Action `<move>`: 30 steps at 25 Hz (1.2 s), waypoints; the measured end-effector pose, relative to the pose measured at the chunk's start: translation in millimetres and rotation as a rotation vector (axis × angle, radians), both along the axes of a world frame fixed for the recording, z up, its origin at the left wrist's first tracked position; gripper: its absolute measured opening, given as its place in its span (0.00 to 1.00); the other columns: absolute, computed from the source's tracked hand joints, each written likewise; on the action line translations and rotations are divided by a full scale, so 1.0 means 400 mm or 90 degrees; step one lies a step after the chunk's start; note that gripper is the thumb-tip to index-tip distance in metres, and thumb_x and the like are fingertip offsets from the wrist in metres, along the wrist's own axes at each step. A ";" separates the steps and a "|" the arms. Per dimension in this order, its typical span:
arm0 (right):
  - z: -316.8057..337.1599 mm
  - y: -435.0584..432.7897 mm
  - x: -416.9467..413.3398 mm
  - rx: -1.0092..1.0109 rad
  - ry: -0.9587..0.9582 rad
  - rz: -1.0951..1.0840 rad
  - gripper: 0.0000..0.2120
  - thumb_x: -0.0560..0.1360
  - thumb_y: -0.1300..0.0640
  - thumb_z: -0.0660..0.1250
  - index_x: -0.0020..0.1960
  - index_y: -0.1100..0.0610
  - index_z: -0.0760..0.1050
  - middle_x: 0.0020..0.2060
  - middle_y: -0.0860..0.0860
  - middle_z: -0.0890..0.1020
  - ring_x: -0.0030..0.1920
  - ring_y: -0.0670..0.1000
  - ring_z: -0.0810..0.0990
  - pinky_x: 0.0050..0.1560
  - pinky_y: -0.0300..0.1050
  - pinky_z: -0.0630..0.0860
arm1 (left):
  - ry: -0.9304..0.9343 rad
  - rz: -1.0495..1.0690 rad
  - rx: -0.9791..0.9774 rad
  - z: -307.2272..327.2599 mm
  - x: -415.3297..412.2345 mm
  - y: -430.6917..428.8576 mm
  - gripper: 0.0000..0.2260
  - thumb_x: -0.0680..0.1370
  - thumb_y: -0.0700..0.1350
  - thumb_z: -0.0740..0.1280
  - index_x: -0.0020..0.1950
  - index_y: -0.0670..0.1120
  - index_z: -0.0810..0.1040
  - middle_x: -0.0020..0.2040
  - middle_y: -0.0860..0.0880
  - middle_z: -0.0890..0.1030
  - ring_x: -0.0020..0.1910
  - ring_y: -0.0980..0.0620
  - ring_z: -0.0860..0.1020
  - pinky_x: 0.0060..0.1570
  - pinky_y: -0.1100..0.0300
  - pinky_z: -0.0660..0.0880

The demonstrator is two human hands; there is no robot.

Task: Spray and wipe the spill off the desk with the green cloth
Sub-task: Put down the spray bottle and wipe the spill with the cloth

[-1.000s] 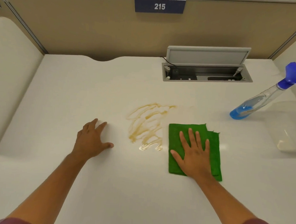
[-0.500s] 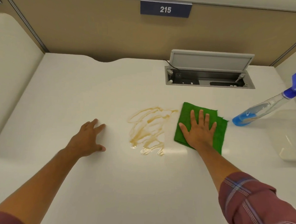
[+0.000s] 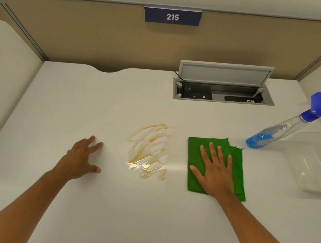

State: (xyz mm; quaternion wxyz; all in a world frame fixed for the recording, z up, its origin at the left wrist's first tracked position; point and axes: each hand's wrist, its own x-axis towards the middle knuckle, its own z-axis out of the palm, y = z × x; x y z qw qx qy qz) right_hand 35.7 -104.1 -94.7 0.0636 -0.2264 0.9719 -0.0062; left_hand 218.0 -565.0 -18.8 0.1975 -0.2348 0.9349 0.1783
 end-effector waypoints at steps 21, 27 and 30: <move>-0.004 -0.238 -0.067 -0.029 -0.009 0.123 0.41 0.80 0.23 0.44 0.87 0.42 0.48 0.87 0.52 0.52 0.87 0.59 0.50 0.82 0.73 0.49 | 0.059 -0.049 -0.036 -0.025 -0.010 -0.026 0.45 0.75 0.73 0.64 0.85 0.53 0.55 0.87 0.48 0.49 0.86 0.45 0.50 0.83 0.47 0.54; 0.028 -0.360 -0.222 -0.011 -0.061 -0.008 0.45 0.76 0.20 0.33 0.87 0.43 0.42 0.88 0.53 0.45 0.86 0.62 0.44 0.81 0.76 0.46 | 0.106 -0.086 -0.068 -0.071 -0.051 -0.042 0.35 0.84 0.64 0.57 0.85 0.45 0.55 0.87 0.45 0.50 0.86 0.46 0.48 0.84 0.48 0.50; 0.037 -0.500 -0.215 -0.020 -0.073 0.027 0.44 0.76 0.21 0.35 0.86 0.42 0.41 0.88 0.53 0.44 0.86 0.62 0.43 0.81 0.77 0.43 | 0.119 -0.087 -0.076 -0.093 -0.037 -0.046 0.36 0.83 0.65 0.53 0.85 0.46 0.55 0.87 0.46 0.49 0.86 0.46 0.48 0.84 0.49 0.49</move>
